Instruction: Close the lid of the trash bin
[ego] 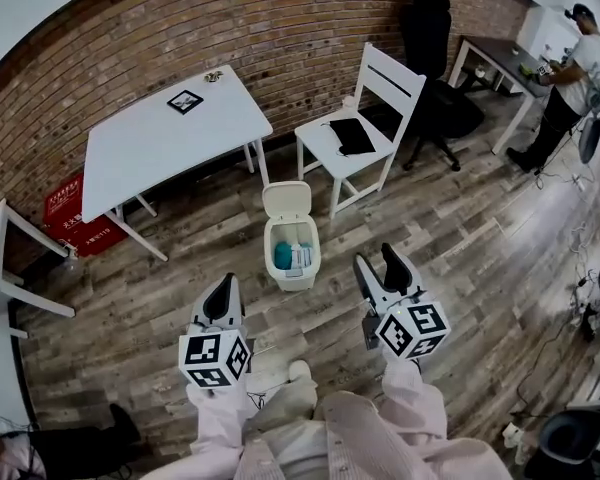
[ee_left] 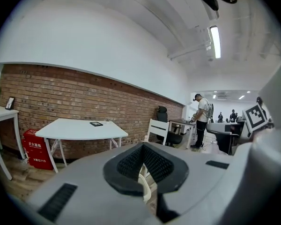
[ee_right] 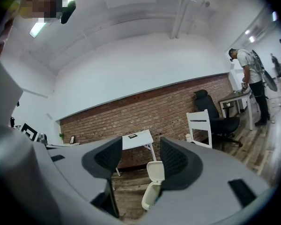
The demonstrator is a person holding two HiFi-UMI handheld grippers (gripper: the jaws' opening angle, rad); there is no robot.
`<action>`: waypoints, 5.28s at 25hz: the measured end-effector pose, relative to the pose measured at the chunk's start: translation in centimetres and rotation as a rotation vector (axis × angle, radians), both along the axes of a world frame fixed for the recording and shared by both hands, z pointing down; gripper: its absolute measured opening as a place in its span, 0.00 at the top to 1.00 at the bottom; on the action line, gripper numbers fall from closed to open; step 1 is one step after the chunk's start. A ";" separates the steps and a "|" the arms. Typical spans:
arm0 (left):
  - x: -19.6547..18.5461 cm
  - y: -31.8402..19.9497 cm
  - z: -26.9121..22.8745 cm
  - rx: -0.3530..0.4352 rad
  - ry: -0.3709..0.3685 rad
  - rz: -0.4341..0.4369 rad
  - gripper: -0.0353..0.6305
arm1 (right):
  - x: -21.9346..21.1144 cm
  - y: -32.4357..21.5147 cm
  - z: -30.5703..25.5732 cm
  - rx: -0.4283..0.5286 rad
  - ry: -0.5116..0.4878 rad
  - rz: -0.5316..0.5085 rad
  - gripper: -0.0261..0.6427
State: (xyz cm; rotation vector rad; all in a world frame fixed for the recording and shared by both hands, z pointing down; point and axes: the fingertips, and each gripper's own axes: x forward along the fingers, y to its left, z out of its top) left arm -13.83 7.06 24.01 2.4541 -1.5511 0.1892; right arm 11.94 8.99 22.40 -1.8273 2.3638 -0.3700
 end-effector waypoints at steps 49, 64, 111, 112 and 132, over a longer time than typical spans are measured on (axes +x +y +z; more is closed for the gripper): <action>1.5 -24.4 10.6 -0.302 0.083 -0.231 0.96 | -1.6 -32.5 13.4 -0.329 0.137 -0.395 0.61; 0.1 -28.4 21.6 -0.494 0.081 -0.225 0.96 | -6.6 -39.1 23.5 -0.378 0.451 -0.627 0.61; 4.8 -27.6 33.4 -0.616 0.111 -0.198 0.96 | -9.7 -37.7 35.6 -0.397 0.748 -0.890 0.61; 4.9 -27.4 33.4 -0.617 0.113 -0.197 0.96 | -9.8 -37.4 35.6 -0.397 0.752 -0.893 0.61; 2.6 -20.2 35.0 -0.682 0.132 -0.158 0.96 | -11.6 -29.6 38.1 -0.480 0.759 -0.844 0.61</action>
